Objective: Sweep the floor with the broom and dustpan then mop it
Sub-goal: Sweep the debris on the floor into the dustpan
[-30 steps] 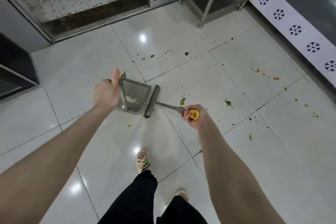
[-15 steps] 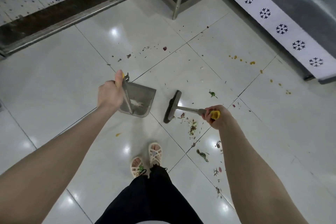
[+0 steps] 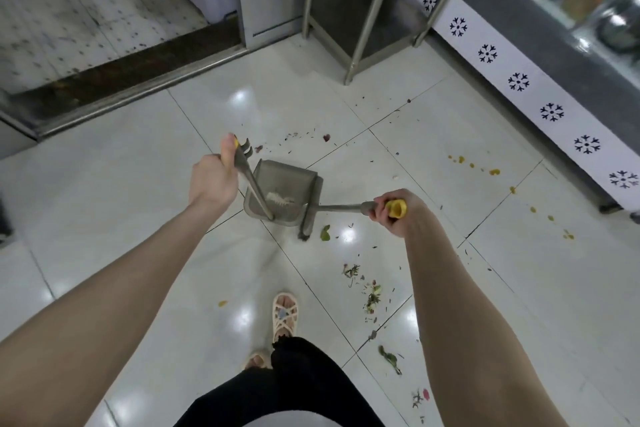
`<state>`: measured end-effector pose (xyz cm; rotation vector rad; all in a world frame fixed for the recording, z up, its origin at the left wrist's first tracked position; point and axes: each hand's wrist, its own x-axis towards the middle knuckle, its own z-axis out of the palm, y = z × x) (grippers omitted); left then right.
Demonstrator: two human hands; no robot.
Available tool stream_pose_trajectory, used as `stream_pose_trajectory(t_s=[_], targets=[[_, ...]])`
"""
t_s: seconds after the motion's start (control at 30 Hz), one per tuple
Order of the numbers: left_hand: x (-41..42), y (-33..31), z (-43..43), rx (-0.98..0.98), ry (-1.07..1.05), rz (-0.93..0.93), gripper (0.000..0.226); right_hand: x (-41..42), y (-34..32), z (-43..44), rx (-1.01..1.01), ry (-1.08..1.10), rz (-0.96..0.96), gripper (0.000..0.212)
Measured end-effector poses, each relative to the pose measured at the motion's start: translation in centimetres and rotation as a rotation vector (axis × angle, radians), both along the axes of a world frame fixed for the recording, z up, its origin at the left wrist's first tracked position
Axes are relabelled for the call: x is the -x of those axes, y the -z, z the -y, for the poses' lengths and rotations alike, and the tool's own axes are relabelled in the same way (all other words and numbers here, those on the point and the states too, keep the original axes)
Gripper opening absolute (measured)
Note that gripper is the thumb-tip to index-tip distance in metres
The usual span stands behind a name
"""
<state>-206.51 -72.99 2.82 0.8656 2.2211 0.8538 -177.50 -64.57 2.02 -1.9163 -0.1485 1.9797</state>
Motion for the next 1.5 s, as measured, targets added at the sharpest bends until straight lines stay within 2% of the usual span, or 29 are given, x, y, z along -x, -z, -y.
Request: stream_pose_trajectory(t_s=[0.13, 0.43, 0.6, 0.77, 0.87, 0.97, 1.13, 1.33, 1.5], targets=[[2.1, -1.2, -2.1, -0.003, -0.05, -0.051, 0.069, 3.1, 0.1, -3.6, -0.033, -0.019, -0.036, 0.014], [9.5, -2.2, -4.5, 0.067, -0.159, -0.208, 0.078, 11.5, 1.8, -7.4, -0.067, -0.022, -0.164, 0.018], [14.7, -1.7, -5.2, 0.08, -0.183, -0.223, 0.084, 17.0, 2.3, -8.6, -0.065, -0.029, -0.214, 0.013], [21.4, -0.5, -6.4, 0.11, -0.2, -0.198, 0.088, 24.3, 3.2, -9.8, -0.058, -0.019, -0.218, 0.017], [26.4, 0.0, -7.6, 0.126, -0.168, -0.204, 0.085, 29.5, 4.3, -10.5, -0.044, 0.038, -0.224, 0.017], [32.6, -0.7, -9.1, 0.17, -0.107, -0.227, 0.073, 35.8, 5.2, -11.2, -0.005, 0.086, -0.232, 0.015], [39.6, -2.0, -11.7, 0.196, -0.094, -0.196, 0.074, 43.4, 5.5, -11.9, 0.038, 0.152, -0.252, 0.013], [43.3, -0.8, -14.1, 0.2, -0.03, -0.211, 0.077, 47.3, 6.5, -13.3, 0.088, 0.132, -0.216, 0.007], [44.1, 1.4, -15.6, 0.212, 0.042, -0.185, 0.081, 46.4, 6.9, -14.3, 0.173, 0.125, -0.169, 0.011]])
